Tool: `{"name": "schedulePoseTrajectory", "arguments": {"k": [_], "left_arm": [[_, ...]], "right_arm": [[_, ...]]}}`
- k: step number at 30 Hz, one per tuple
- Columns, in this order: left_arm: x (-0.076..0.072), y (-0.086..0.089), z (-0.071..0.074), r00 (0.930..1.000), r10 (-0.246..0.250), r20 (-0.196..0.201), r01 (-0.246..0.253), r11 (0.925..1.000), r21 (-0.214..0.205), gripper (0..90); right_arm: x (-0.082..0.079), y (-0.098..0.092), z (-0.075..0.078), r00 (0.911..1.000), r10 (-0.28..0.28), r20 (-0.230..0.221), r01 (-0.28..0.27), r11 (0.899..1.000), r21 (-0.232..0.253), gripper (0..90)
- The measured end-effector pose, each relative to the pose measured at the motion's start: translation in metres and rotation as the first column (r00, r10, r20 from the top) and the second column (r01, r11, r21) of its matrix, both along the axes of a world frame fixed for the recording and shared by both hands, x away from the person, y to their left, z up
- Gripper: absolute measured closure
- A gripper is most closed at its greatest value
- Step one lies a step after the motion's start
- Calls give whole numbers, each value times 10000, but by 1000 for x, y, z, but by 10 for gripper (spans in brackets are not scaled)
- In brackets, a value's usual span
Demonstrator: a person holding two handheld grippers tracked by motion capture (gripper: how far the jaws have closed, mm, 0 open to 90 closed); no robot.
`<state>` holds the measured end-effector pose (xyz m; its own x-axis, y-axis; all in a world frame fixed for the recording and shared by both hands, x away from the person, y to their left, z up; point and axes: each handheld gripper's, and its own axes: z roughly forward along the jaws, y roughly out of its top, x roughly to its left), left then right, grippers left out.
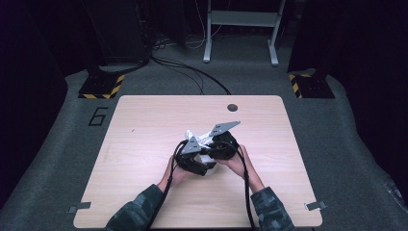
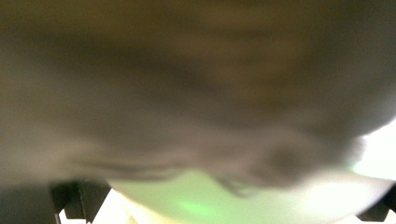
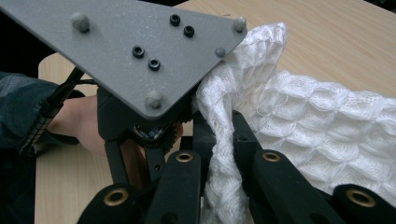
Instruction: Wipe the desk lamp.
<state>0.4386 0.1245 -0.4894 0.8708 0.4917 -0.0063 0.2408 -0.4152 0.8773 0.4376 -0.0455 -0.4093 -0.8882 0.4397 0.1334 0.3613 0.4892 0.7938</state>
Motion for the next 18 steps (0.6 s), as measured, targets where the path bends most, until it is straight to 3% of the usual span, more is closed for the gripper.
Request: {"name": "schedulePoseTrajectory", "arguments": {"k": [12, 15, 18], "left_arm": [[0, 0, 0, 10000, -34, -26, 34, 10000, 21, 86], [0, 0, 0, 10000, -48, -14, 48, 10000, 39, 86], [0, 0, 0, 10000, -59, -6, 59, 10000, 41, 86]], "right_arm": [[-7, -10, 1, 9999, 36, -169, -36, 10000, 2, 848], [-6, -14, 1, 9999, 128, -17, -129, 9998, -127, 848], [-7, -19, 1, 9999, -82, -123, 81, 9999, -83, 848]]}}
